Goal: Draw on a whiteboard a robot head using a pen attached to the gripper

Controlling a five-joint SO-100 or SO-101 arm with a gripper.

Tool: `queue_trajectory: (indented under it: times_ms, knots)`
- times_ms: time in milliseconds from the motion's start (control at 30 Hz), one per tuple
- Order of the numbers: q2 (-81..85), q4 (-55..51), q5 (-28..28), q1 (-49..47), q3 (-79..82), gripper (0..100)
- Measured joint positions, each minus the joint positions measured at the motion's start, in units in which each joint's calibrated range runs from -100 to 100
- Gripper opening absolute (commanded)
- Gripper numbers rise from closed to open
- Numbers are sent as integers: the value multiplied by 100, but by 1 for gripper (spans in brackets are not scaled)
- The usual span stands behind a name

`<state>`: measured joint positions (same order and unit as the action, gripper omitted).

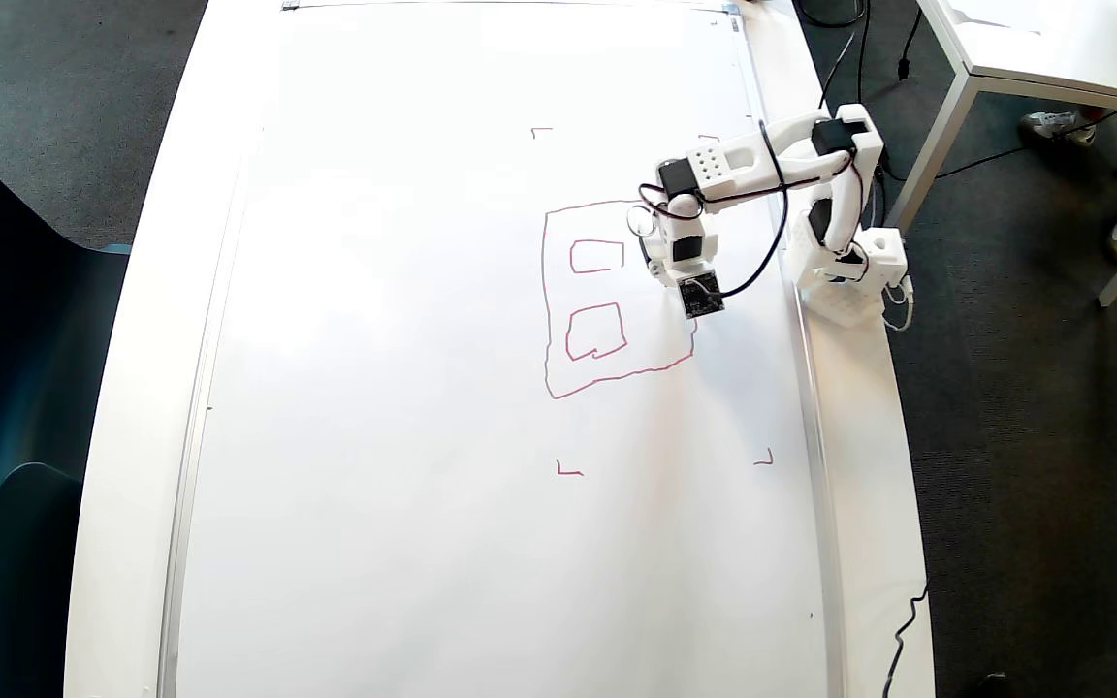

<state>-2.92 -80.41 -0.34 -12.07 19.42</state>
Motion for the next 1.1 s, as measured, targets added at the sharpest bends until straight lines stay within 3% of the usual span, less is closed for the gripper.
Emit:
queue_trajectory:
  times_ms: [633,1100]
  knots:
    - [-246,42,74,-189,-37,1]
    - [-923,59,74,-196,-1169,1]
